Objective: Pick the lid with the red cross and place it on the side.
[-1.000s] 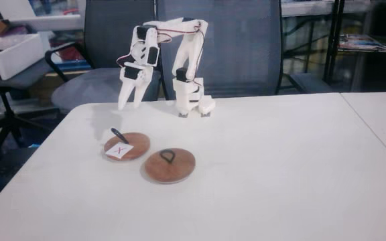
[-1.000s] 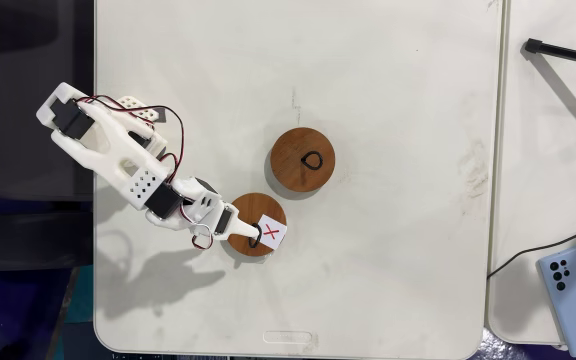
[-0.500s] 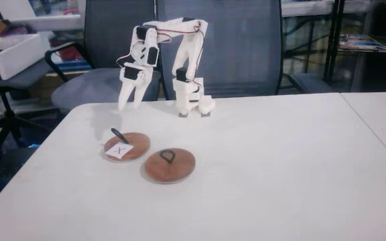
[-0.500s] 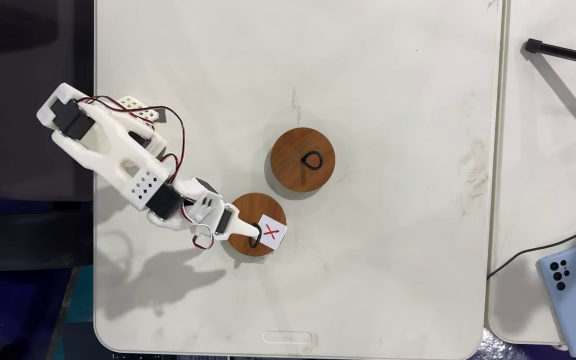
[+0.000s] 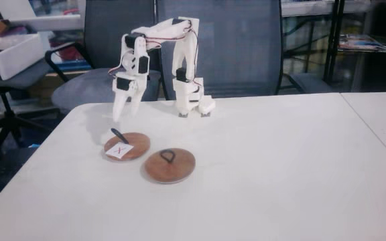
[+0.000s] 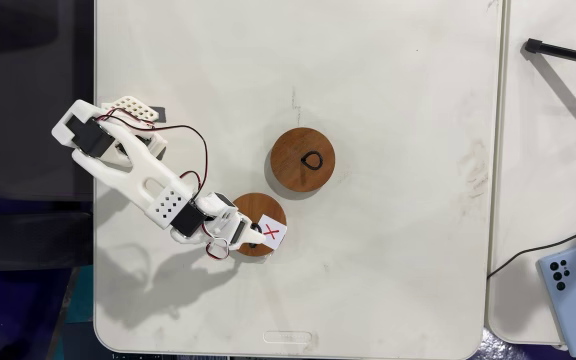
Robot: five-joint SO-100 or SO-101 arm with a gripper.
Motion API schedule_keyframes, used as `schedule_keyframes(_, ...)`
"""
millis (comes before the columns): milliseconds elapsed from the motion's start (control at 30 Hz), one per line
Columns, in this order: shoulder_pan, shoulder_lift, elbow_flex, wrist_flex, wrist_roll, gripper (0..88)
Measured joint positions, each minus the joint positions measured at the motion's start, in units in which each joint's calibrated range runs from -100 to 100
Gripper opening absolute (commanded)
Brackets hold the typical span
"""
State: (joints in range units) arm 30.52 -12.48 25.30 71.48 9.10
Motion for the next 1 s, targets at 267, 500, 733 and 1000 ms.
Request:
schedule_keyframes(267,0.0,0.0,-5.2,4.6,0.0,29.6)
schedule_keyframes(500,0.0,0.0,-5.3,8.0,-1.3,29.6)
schedule_keyframes(733,0.0,0.1,-5.3,9.3,-2.6,29.6)
schedule_keyframes(1000,0.0,2.2,-6.6,9.3,-2.7,29.6)
